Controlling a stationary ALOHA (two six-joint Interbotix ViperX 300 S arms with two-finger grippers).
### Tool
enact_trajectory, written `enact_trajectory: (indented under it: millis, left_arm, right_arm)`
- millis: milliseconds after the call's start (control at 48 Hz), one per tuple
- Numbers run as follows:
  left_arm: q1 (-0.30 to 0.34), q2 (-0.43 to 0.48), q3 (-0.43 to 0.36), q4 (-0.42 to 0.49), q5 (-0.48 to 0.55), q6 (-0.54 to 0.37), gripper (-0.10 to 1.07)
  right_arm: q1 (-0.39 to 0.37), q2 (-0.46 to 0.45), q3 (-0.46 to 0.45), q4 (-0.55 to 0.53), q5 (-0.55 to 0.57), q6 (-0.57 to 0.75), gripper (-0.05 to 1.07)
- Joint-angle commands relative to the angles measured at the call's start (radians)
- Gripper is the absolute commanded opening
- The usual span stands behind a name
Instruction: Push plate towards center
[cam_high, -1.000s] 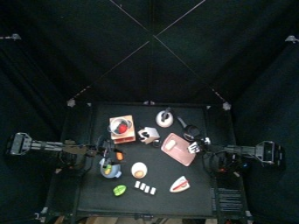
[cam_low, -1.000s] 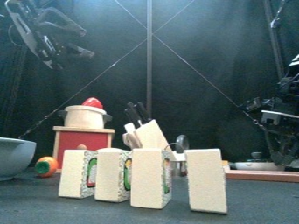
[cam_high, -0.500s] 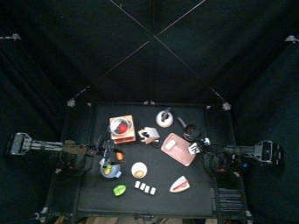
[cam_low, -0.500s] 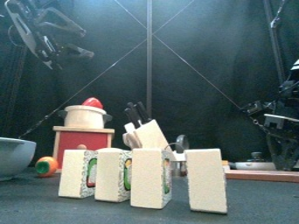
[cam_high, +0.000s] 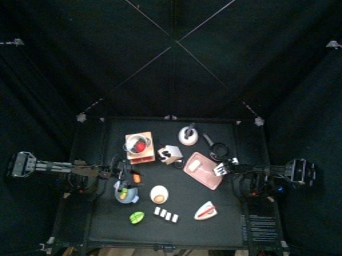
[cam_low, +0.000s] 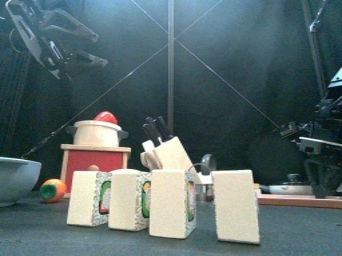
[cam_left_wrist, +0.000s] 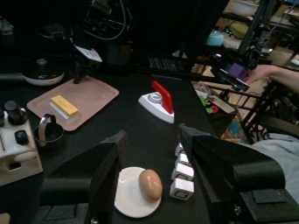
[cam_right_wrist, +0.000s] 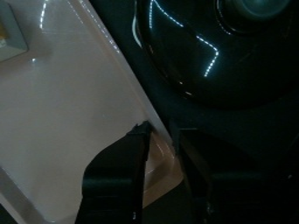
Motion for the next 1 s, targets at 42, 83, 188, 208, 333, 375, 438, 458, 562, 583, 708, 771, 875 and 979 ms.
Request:
enact_trajectory:
  millis: [42, 83, 188, 208, 333, 375, 438, 458, 562, 583, 708, 771, 875, 979]
  left_arm:
    - [-0.002, 0.002, -0.009, -0.002, -0.002, 0.0, 0.87]
    - [-0.002, 0.002, -0.009, -0.002, -0.002, 0.0, 0.87]
    - [-0.002, 0.002, -0.008, -0.002, -0.002, 0.0, 0.87]
    - [-0.002, 0.002, -0.008, -0.003, -0.002, 0.0, 0.87]
    - [-0.002, 0.0, -0.008, -0.011, -0.002, 0.0, 0.87]
    - [-0.002, 0.0, -0.006, -0.014, -0.002, 0.0, 0.87]
    - [-0.002, 0.0, -0.006, -0.017, -0.002, 0.0, 0.87]
    - [-0.002, 0.002, -0.006, -0.017, -0.002, 0.0, 0.87]
    - [-0.003, 0.002, -0.006, -0.017, -0.002, 0.0, 0.87]
    - [-0.003, 0.002, -0.006, -0.018, -0.002, 0.0, 0.87]
    - [-0.002, 0.002, -0.005, -0.018, -0.002, 0.0, 0.87]
    - [-0.003, 0.0, -0.006, -0.018, -0.002, 0.0, 0.87]
    - [-0.003, 0.0, -0.005, -0.018, -0.002, 0.0, 0.87]
    - [-0.005, 0.002, -0.006, -0.018, -0.002, 0.0, 0.87]
  right_arm:
    - [0.018, 0.037, -0.006, 0.061, -0.014, 0.003, 0.6]
    - [0.032, 0.038, -0.008, 0.084, -0.014, 0.002, 0.59]
    - [0.092, 0.034, -0.014, 0.141, -0.009, 0.003, 0.58]
    - [0.103, 0.032, -0.015, 0.149, -0.009, 0.003, 0.58]
    - [0.181, 0.029, -0.031, 0.221, 0.008, 0.005, 0.58]
    - [0.206, 0.029, -0.038, 0.247, 0.015, 0.005, 0.58]
    - [0.245, 0.031, -0.052, 0.281, 0.032, 0.005, 0.58]
    - [0.256, 0.031, -0.057, 0.288, 0.037, 0.005, 0.58]
    - [0.313, 0.037, -0.08, 0.325, 0.058, 0.005, 0.58]
    - [0.324, 0.038, -0.084, 0.333, 0.063, 0.005, 0.58]
    - [0.39, 0.055, -0.12, 0.382, 0.077, 0.005, 0.58]
    - [0.419, 0.067, -0.138, 0.396, 0.078, 0.005, 0.58]
    - [0.466, 0.104, -0.176, 0.411, 0.078, 0.005, 0.58]
    - [0.497, 0.147, -0.218, 0.411, 0.078, 0.005, 0.58]
